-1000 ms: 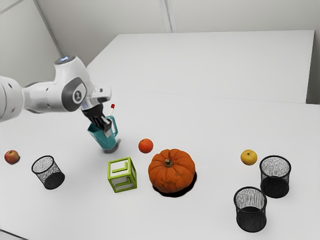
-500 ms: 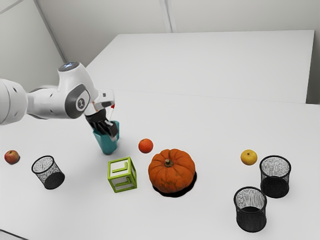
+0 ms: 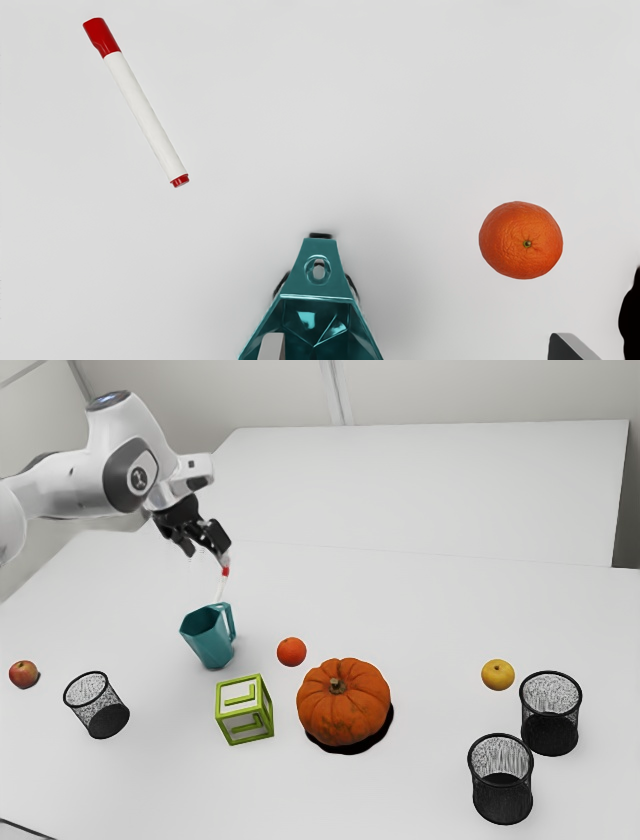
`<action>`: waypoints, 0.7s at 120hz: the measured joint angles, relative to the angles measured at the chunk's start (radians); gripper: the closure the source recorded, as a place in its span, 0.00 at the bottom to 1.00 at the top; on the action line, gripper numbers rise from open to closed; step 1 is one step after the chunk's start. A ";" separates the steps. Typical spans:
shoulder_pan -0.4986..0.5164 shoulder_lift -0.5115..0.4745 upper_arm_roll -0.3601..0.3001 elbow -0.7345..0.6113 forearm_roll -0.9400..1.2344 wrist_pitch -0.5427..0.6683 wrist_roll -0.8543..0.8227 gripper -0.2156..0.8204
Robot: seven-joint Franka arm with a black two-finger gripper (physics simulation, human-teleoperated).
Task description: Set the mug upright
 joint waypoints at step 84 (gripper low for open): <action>-0.070 0.027 0.021 0.379 -0.018 -0.438 -0.019 0.21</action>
